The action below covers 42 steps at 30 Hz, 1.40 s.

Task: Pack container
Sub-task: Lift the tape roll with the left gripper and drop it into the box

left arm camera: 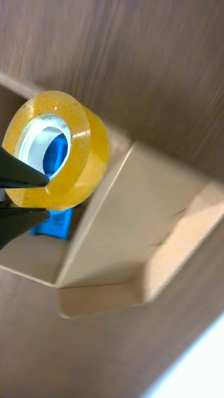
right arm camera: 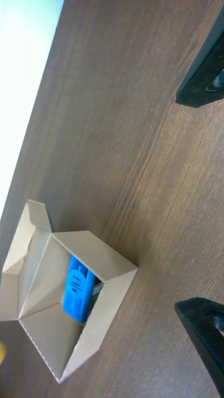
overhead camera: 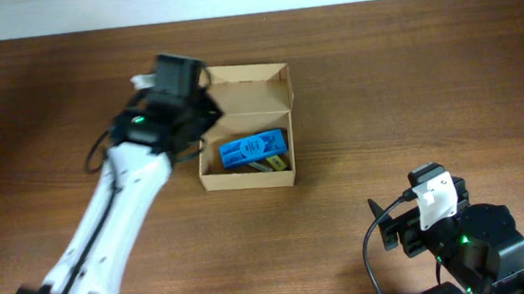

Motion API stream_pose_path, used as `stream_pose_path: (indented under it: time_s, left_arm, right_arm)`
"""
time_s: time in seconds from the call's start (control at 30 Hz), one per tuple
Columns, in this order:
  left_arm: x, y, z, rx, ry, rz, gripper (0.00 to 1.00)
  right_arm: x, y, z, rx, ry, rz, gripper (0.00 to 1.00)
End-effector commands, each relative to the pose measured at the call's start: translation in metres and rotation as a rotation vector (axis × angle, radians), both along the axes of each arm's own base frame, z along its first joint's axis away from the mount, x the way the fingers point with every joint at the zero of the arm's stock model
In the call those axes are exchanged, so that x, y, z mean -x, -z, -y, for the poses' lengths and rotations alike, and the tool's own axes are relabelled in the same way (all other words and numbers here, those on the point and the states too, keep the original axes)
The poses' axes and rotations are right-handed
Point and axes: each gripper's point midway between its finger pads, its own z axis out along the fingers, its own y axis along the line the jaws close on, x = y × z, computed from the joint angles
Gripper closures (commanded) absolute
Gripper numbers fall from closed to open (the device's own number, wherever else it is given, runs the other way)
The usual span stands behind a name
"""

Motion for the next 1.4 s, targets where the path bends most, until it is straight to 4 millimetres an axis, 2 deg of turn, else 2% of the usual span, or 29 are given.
stream_pose_path:
  time_s: [0.0, 0.17, 0.33, 0.43, 0.53, 0.7, 0.8, 0.87, 0.9, 0.97, 1.0, 1.03, 1.07, 1.1, 1.23, 1.37]
  left_arm:
    - [0.007, 0.029, 0.043, -0.038, 0.175, -0.066, 0.93]
    - [0.021, 0.069, 0.066, -0.068, 0.240, -0.179, 0.93]
    - [0.024, 0.094, 0.070, -0.097, 0.251, -0.238, 0.90]
    - [0.024, 0.100, 0.068, -0.112, 0.246, -0.246, 0.86]
    - [0.024, 0.100, 0.068, -0.112, 0.246, -0.247, 0.70]
    - [0.023, 0.097, 0.068, -0.109, 0.246, -0.240, 0.69]
    - [0.022, 0.080, 0.070, -0.088, 0.248, -0.199, 0.64]
    - [0.019, 0.051, 0.071, -0.062, 0.247, -0.130, 0.59]
    - [0.017, 0.030, 0.069, -0.048, 0.241, -0.080, 0.53]
    - [0.016, -0.001, 0.064, -0.033, 0.225, -0.003, 0.30]
    - [0.017, -0.019, 0.059, -0.023, 0.214, 0.041, 0.23]
    - [0.019, -0.047, 0.048, -0.012, 0.188, 0.111, 0.14]
    - [0.021, -0.059, 0.042, -0.007, 0.176, 0.141, 0.13]
    - [0.024, -0.071, 0.038, 0.000, 0.167, 0.169, 0.02]
    - [0.039, -0.114, 0.025, 0.042, 0.151, 0.277, 0.00]
    - [0.052, -0.140, 0.019, 0.068, 0.150, 0.341, 0.00]
  right_arm:
    - [0.000, -0.001, 0.001, -0.010, 0.010, 0.002, 0.01]
    - [0.000, -0.001, 0.001, -0.010, 0.010, 0.002, 0.01]
    - [0.000, -0.001, 0.001, -0.010, 0.010, 0.002, 0.01]
    - [0.000, -0.001, 0.001, -0.010, 0.010, 0.002, 0.01]
    - [0.000, -0.001, 0.001, -0.010, 0.010, 0.002, 0.01]
    - [0.000, -0.001, 0.001, -0.010, 0.010, 0.002, 0.01]
    - [0.000, -0.001, 0.001, -0.010, 0.010, 0.002, 0.01]
    - [0.000, -0.001, 0.001, -0.010, 0.010, 0.002, 0.01]
    - [0.000, -0.001, 0.001, -0.010, 0.010, 0.002, 0.01]
    - [0.000, -0.001, 0.001, -0.010, 0.010, 0.002, 0.01]
    - [0.000, -0.001, 0.001, -0.010, 0.010, 0.002, 0.01]
    - [0.000, -0.001, 0.001, -0.010, 0.010, 0.002, 0.01]
    - [0.000, -0.001, 0.001, -0.010, 0.010, 0.002, 0.01]
    - [0.000, -0.001, 0.001, -0.010, 0.010, 0.002, 0.01]
    - [0.000, -0.001, 0.001, -0.010, 0.010, 0.002, 0.01]
    - [0.000, -0.001, 0.001, -0.010, 0.010, 0.002, 0.01]
